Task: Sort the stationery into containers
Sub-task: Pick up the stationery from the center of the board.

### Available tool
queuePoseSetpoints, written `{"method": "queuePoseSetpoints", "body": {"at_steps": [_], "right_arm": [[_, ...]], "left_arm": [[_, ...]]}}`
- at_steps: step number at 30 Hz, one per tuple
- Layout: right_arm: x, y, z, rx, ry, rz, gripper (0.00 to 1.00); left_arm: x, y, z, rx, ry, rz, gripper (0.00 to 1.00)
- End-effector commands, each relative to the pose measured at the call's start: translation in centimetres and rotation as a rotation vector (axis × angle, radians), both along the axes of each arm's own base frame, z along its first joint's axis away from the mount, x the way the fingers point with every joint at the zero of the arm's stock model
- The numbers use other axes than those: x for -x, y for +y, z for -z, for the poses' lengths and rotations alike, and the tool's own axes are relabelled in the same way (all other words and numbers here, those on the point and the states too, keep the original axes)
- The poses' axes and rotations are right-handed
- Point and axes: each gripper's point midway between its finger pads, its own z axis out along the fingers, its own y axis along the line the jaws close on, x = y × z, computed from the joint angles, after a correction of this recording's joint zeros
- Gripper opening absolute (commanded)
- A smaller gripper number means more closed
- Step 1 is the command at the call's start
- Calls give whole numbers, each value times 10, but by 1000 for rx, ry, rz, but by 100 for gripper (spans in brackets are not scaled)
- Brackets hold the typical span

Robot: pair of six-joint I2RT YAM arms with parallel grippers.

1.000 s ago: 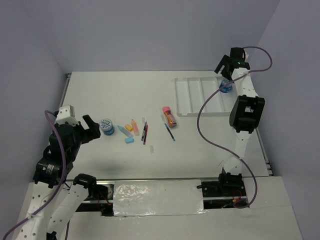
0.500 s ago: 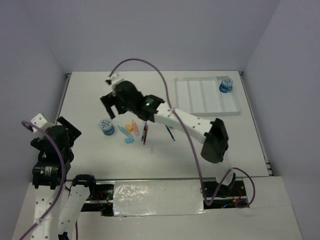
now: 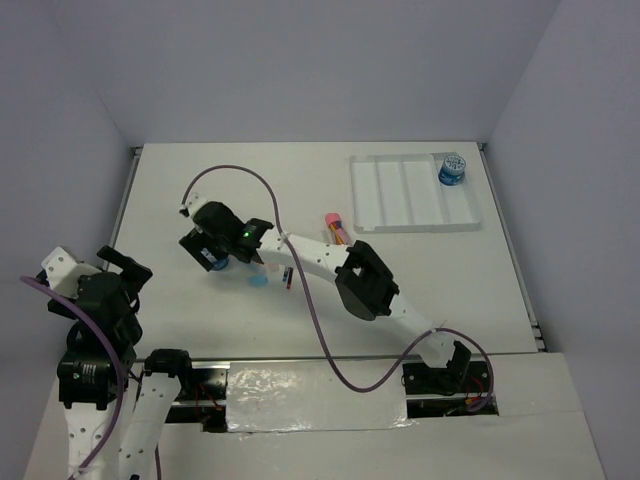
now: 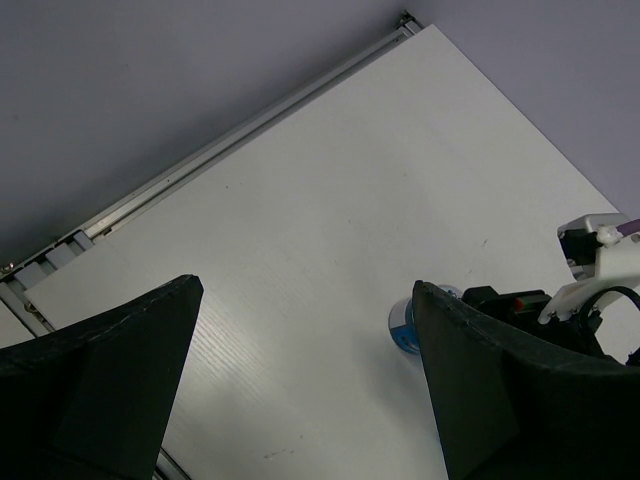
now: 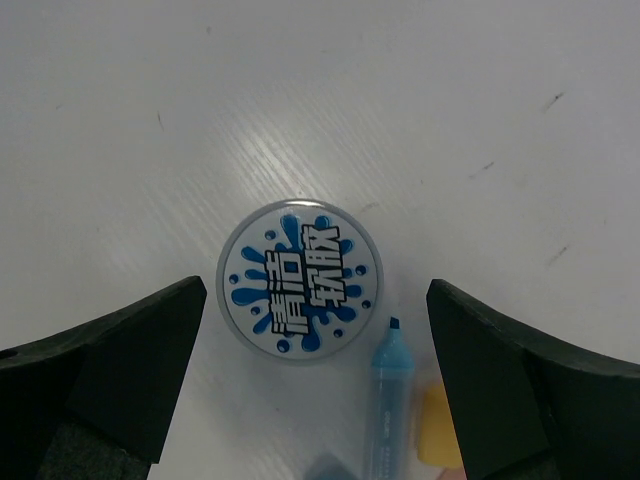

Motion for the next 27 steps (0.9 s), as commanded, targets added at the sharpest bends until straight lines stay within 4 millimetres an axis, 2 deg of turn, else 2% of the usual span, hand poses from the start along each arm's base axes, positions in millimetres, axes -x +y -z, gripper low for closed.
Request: {"method": "queuePoseSetpoints", "body": {"at_steps": [1,2,8,11,14,16,17,21,22,23,24,26,27], "right_arm": [[-5,23,-30,-85,-48,-51,100],[-5,24,-21,-75,-41,-53,100],[-1,26,-6,-60,-31,-90,100],[-3,26,2,-47,-30,-79,96],[-3,26,2,-52,-23,-81,80],[-2,27,1,-56,-22,-86,76],[-2,26,2,-51,-18,-84,76],[-2,23,6,-29,-21,-78,93],[-2,22,7,-28,-21,-76,91],[-1,21,8,-23,-19,-78,84],[-3,20,7,-23,-22,-77,68],[-1,21,-2,-43,-33,-80,51],[4,24,-7,-65,-28,-106,24]], "left_arm": [[-3,1,-8,-1,-21,-8,99],[-4,1,-8,-1,-18,-8,99],[-6,0,-8,-3,-15,6,99],[-6,-1,-8,-5,-17,10,99],[-7,-1,-8,-7,-17,14,99],[-8,-2,-9,-8,-17,21,99],[-8,-2,-8,-8,-14,21,99],[-9,-2,-8,-9,-13,23,99],[-9,-2,-8,-8,-15,24,99],[-9,-2,-8,-8,-15,24,99],[-8,-2,-8,-8,-18,24,99],[-8,-3,-9,-9,-20,26,99],[-8,-3,-9,-9,-19,28,99]]}}
